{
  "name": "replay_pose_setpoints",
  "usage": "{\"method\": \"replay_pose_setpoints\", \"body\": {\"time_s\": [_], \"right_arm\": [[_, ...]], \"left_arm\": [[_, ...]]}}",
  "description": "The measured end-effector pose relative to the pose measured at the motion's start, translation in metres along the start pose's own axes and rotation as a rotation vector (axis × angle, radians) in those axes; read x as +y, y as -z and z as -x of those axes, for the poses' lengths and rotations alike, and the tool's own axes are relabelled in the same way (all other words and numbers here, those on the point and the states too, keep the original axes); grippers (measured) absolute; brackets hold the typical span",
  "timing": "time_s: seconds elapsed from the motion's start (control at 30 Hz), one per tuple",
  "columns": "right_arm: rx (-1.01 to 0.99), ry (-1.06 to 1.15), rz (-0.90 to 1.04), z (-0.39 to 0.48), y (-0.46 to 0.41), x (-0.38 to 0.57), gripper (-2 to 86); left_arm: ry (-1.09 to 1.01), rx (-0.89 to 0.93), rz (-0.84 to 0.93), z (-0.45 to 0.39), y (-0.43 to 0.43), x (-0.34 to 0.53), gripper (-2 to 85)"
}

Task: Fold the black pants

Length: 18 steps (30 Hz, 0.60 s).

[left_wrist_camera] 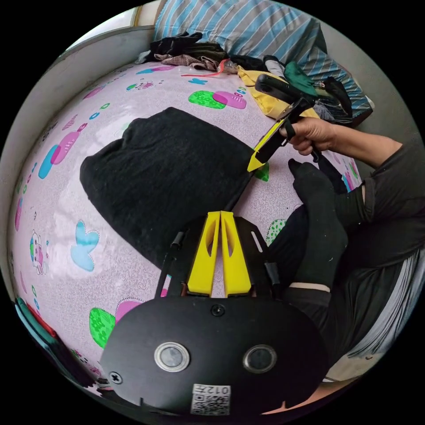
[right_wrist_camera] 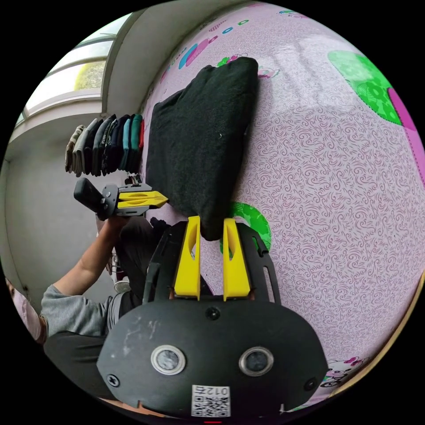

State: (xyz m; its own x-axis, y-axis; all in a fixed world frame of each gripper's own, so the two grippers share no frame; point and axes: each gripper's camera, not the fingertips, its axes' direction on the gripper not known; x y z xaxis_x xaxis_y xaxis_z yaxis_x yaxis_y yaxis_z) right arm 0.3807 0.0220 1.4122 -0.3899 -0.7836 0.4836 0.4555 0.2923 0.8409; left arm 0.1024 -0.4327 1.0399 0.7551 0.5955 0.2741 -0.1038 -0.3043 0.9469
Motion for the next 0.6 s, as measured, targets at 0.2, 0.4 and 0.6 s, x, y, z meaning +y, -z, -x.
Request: {"method": "replay_pose_setpoints", "body": {"time_s": [0.2, 0.4, 0.6], "right_arm": [[-0.009, 0.001, -0.019, -0.004, 0.001, -0.001, 7.6], [-0.009, 0.001, -0.019, -0.005, 0.003, -0.005, 7.6], [-0.022, 0.006, -0.009, -0.008, 0.008, -0.009, 7.6]], "left_arm": [[0.113, 0.069, 0.010, 0.049, 0.027, 0.035, -0.1], [0.245, 0.104, -0.175, 0.090, 0.089, 0.043, 0.0], [0.358, 0.037, -0.048, 0.142, 0.077, 0.026, 0.1]]}}
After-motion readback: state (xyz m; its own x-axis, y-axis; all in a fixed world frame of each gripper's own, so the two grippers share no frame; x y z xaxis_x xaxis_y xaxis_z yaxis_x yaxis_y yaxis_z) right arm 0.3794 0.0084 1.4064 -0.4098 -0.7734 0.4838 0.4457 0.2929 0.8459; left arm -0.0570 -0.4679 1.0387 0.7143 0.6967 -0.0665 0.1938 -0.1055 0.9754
